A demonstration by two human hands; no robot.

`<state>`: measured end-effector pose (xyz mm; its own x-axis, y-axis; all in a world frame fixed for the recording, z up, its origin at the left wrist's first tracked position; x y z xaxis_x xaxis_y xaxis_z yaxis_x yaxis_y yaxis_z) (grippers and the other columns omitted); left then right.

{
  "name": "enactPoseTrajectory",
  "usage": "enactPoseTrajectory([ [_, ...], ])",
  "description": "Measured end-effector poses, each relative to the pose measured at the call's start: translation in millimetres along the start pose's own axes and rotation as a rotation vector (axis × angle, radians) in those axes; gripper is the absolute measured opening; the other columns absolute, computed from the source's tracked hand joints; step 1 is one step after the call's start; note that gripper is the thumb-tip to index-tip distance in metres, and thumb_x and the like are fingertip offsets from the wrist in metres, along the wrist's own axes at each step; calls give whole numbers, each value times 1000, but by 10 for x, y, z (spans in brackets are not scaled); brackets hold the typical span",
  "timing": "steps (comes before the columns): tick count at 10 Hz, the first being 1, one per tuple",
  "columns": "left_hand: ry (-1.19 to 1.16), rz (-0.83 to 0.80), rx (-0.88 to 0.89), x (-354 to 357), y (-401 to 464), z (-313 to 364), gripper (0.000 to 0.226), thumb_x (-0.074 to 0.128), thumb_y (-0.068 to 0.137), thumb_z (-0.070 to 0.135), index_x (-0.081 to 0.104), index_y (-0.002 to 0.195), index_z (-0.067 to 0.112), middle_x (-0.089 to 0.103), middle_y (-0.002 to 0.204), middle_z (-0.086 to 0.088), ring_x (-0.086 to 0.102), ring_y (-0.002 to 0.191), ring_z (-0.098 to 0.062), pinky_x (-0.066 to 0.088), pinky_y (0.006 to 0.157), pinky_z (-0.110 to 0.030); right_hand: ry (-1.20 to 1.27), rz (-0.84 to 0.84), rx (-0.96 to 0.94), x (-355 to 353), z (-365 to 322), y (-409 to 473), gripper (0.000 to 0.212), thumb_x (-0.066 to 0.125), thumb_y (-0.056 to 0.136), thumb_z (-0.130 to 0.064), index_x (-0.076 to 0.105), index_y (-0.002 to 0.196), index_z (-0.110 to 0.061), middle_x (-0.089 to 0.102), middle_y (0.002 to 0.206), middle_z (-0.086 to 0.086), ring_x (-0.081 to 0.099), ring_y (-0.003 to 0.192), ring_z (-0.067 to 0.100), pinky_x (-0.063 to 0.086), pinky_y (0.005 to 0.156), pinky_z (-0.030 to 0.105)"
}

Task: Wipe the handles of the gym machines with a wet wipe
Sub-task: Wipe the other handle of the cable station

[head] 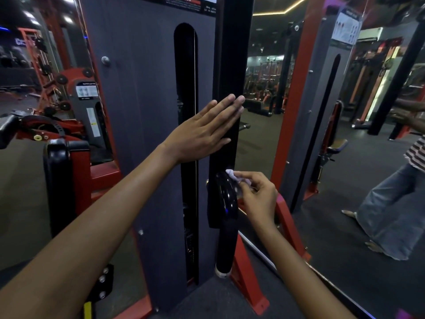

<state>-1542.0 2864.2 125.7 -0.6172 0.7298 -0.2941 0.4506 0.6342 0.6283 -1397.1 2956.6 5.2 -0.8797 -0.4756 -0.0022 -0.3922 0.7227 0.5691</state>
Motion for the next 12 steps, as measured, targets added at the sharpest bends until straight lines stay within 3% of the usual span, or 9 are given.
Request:
enactPoseTrajectory([
  [1,-8,-2,7,9,-1,-5,55,35,105,29,22,147,-4,27,153,-22,24,143,-34,25,117,-44,42,-63,57,27,59,-21,28,61,83,2,73,84,-24,73,90,-5,68,89,9,55,79,31],
  [3,-3,15,11,10,3,4,55,36,104,28,23,146,-5,28,152,-22,26,142,-34,28,116,-45,251,-159,159,-60,30,-64,17,61,85,4,70,86,-10,73,93,10,69,91,22,54,85,45],
  [4,-2,23,11,14,6,6,55,36,104,28,24,146,-5,29,152,-22,27,142,-34,28,116,-45,316,-192,166,-141,35,-189,9,63,86,2,68,88,-5,72,95,12,69,95,24,54,85,42],
  [6,-6,29,7,26,0,6,55,37,104,28,23,146,-5,28,152,-23,26,142,-34,27,116,-45,418,-178,138,-257,18,-489,15,59,83,11,66,82,-3,70,87,6,67,89,20,53,85,27],
  [7,-9,29,4,25,-4,11,55,36,104,27,22,147,-5,28,152,-23,25,142,-34,27,116,-45,421,-193,114,-299,39,-594,11,57,82,14,64,82,4,69,85,5,67,87,17,53,83,25],
  [10,1,17,1,-6,-10,17,54,35,104,26,23,146,-5,28,152,-22,25,142,-34,29,115,-45,377,-96,94,-236,-8,-640,18,59,80,16,67,81,0,72,79,1,68,78,11,52,74,18],
  [11,-2,16,-4,-14,-8,22,54,35,104,26,24,146,-5,28,152,-22,25,143,-34,29,115,-45,374,-70,104,-178,-38,-499,13,61,80,14,67,82,2,73,80,2,70,80,13,53,73,19],
  [12,-1,12,-6,-13,-13,20,54,35,104,26,24,146,-5,27,153,-22,25,143,-34,27,116,-45,282,-63,156,-90,-15,-250,5,70,81,2,70,83,-2,74,84,9,71,82,22,54,73,31],
])
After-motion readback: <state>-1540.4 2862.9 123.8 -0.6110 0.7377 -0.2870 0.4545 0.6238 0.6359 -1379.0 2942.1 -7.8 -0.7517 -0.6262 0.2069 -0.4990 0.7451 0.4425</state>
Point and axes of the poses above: each hand's wrist, its own y-axis towards the middle knuckle, its own x-axis out of the palm, z = x × y, the point moved 1 cm from there along y, towards the middle knuckle
